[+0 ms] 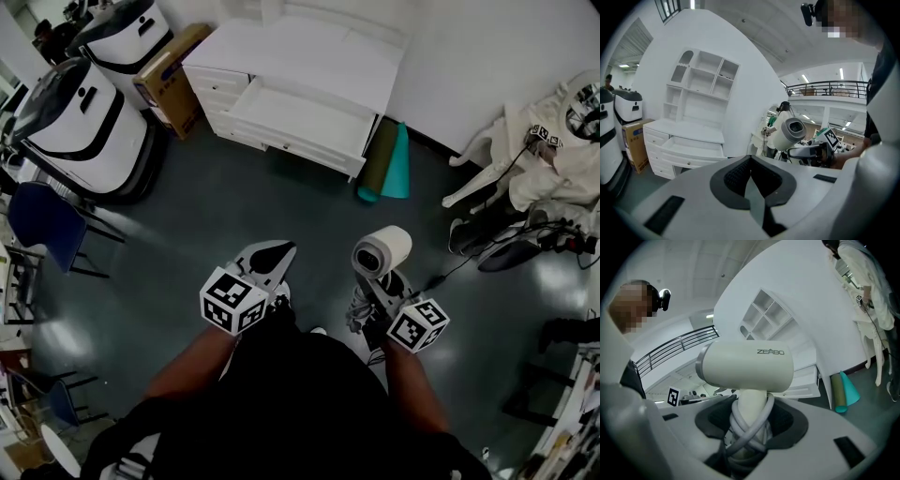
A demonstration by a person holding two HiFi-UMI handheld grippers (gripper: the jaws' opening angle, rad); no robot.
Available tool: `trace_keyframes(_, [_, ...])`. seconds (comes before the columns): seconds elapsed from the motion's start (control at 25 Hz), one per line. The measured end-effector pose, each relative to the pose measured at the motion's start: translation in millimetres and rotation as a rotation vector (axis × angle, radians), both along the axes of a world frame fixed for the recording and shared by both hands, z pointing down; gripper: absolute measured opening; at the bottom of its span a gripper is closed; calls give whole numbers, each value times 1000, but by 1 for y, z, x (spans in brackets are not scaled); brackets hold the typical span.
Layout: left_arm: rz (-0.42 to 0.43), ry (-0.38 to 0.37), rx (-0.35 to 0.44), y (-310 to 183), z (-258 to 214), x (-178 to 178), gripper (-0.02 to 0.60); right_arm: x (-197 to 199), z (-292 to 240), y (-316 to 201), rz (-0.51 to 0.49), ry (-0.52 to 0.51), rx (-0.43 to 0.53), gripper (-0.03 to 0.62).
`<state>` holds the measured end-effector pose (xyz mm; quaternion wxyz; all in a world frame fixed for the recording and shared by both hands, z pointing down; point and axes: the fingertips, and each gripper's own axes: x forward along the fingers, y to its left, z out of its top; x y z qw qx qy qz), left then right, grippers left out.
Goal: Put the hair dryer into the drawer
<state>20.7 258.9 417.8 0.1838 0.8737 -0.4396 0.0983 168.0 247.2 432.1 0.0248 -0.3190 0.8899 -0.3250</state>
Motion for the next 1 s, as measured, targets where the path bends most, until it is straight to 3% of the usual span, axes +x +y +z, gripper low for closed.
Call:
trace_keyframes(0.32, [17,18,19,-67,-2,-37,9,-33,0,-62,18,28,-6,210])
trace_keyframes(0.76, [68,10,9,-120,7,-91,9,-91,0,-119,62,25,-2,210])
trace_keyframes(1.0, [50,21,1,-143,8,-116,9,-106,-1,-144,67,35,-12,210])
